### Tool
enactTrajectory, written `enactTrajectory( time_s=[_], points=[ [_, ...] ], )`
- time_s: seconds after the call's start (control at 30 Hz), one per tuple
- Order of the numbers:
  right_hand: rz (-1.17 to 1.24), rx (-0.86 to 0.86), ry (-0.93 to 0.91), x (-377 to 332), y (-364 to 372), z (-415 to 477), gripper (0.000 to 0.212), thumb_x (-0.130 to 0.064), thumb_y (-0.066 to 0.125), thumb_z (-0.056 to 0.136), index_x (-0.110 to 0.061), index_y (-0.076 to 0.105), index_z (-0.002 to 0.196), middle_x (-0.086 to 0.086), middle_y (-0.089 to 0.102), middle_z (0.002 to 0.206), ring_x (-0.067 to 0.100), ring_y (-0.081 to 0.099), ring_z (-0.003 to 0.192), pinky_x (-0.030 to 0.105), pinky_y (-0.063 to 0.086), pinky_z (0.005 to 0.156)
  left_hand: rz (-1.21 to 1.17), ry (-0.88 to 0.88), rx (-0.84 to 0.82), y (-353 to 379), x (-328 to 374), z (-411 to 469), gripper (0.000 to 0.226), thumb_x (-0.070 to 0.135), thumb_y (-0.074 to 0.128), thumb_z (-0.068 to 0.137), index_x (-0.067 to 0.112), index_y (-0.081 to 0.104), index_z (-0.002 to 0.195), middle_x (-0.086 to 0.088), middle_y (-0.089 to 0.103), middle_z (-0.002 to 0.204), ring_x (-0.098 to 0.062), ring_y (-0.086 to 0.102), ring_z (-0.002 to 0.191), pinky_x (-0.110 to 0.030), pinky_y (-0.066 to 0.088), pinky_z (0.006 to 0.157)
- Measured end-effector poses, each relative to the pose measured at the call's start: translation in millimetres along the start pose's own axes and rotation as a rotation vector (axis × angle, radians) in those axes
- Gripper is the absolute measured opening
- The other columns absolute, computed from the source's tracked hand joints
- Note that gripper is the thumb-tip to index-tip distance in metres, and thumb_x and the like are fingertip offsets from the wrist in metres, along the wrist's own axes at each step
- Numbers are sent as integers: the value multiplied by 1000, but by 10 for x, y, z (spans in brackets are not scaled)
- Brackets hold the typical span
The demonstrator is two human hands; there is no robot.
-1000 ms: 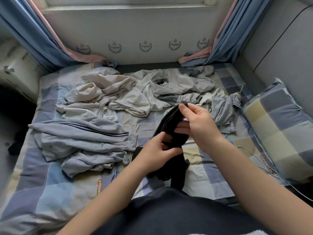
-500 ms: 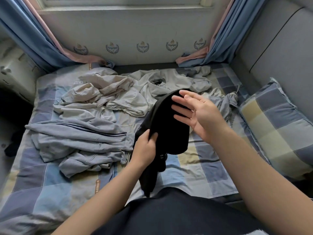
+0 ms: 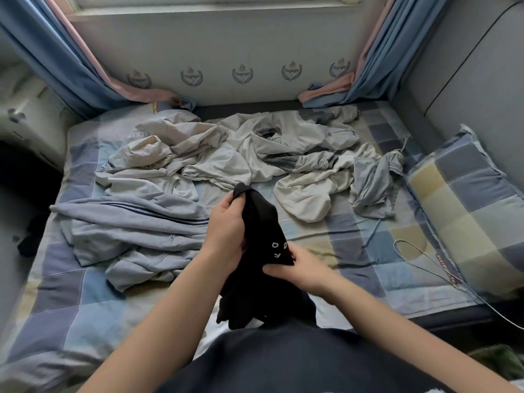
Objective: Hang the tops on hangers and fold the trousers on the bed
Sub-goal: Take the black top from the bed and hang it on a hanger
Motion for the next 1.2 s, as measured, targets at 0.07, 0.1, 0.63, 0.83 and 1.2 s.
enactTrajectory(
  time_s=[0.07,0.1,0.63,0.83,1.2],
  points=[
    [-160,56,-25,53,19,57,7,-22,71,91,-27,65,91,-8,71,94,5,65,87,30,50,85,-47,4,-8,27,78,4,23,14,47,105,12,70,101,-6,74,83,-15,71,70,-26,58,58],
    [-204,99,-32,61,-28,89,11,-21,67,93,-23,64,83,-5,69,87,9,62,84,32,48,79,-57,15,4,16,122,18,23,15,47,106,11,70,103,-6,75,84,-15,72,71,-26,57,58],
    [620,363,-77,-464,-738,134,23,-21,56,102,-6,71,94,12,76,89,19,73,78,30,59,74,643,-44,-388,54,-560,-180,45,19,80,85,18,61,126,3,68,120,-3,66,107,-20,53,91],
    [720,298,-82,-634,-857,52,32,-25,56,102,3,67,113,21,74,107,32,72,98,36,60,83,808,192,-268,107,-522,-20,10,15,61,99,6,64,102,-15,68,88,-28,62,84,-46,48,82],
    [629,530,134,135,-1114,33,17,-21,49,104,-15,56,90,9,73,90,19,68,75,35,52,76,413,325,-7,-67,-27,55,46,-6,45,81,29,73,91,0,71,81,-14,61,69,-31,50,64]
  ],
)
Point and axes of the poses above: each hand's wrist, its own z-axis towards the middle knuckle, its own y-axis out of the palm, x = y × z, the point moved 6 cm from there along z, towards the middle knuckle
